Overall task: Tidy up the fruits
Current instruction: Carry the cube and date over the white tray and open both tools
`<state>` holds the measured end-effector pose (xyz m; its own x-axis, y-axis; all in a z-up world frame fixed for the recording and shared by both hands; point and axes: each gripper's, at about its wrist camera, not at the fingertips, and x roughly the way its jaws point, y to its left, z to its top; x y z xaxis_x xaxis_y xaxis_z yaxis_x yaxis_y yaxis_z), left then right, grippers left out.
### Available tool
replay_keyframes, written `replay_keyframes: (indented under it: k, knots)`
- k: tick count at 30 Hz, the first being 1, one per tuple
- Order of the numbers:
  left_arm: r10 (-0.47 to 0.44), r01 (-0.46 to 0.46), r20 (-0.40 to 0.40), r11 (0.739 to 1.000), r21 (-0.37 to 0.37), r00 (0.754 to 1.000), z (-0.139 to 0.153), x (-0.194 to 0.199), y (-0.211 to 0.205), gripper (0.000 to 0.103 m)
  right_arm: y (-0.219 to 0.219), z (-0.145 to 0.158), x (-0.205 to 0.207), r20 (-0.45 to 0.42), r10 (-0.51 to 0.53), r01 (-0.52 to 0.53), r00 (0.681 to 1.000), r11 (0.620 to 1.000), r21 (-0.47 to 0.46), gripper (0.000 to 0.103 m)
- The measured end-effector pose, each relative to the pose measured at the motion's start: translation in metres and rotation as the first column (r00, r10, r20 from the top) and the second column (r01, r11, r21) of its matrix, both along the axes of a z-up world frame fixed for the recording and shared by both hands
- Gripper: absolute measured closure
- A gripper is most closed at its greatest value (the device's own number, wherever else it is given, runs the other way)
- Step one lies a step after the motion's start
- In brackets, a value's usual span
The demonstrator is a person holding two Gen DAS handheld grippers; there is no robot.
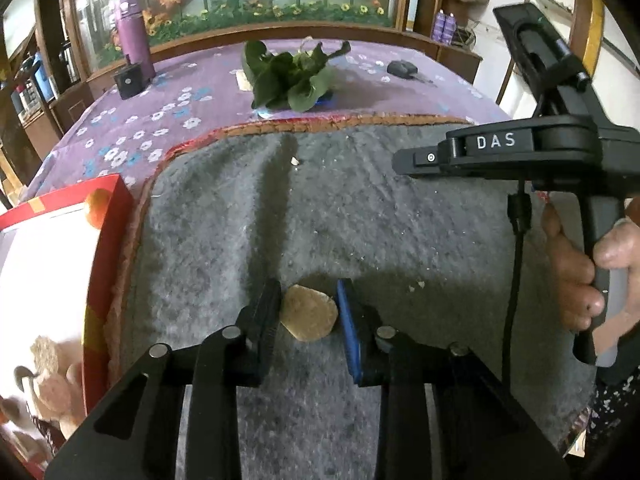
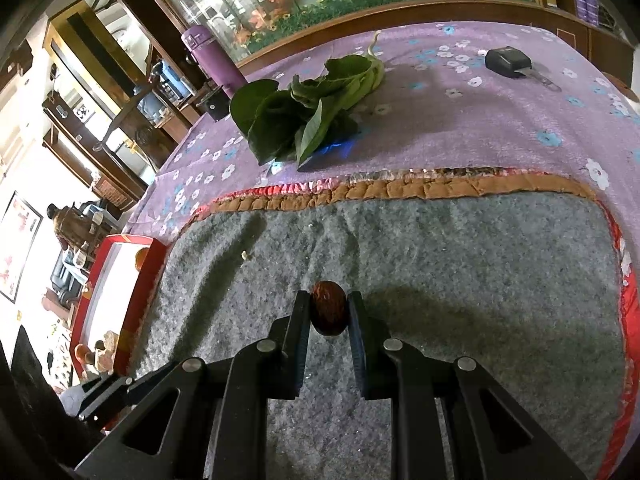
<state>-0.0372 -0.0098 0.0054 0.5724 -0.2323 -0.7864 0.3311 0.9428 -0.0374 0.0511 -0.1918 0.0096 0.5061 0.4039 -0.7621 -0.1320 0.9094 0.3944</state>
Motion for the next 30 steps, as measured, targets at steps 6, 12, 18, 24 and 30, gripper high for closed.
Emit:
replay_keyframes:
  k: [6,12,18,24,30]
  knots:
    - [0.03,-0.03,0.052,1.0,-0.011,0.998,0.019,-0.017,0.016,0.077,0.008,0.007,-0.006,0.027,0.018,-0.019,0.999,0.999,0.035,0.084]
    - [0.19,-0.193,0.16,0.981,0.002,0.969,0.047,-0.034,0.07,0.077,0.068,0.022,-0.029,0.084,0.148,-0.15,0.985,0.988,0.021,0.084]
    - [0.376,-0.388,0.198,0.921,0.025,0.905,0.054,-0.04,0.145,0.077,0.164,0.038,-0.048,0.14,0.327,-0.334,0.934,0.942,0.027,0.085]
    - [0.499,-0.522,0.214,0.851,0.064,0.84,0.042,-0.043,0.204,0.077,0.247,0.034,-0.069,0.142,0.451,-0.455,0.881,0.89,-0.006,0.085]
    - [0.566,-0.591,0.205,0.802,0.09,0.799,0.026,-0.046,0.234,0.077,0.285,0.022,-0.086,0.11,0.5,-0.501,0.859,0.865,-0.022,0.085]
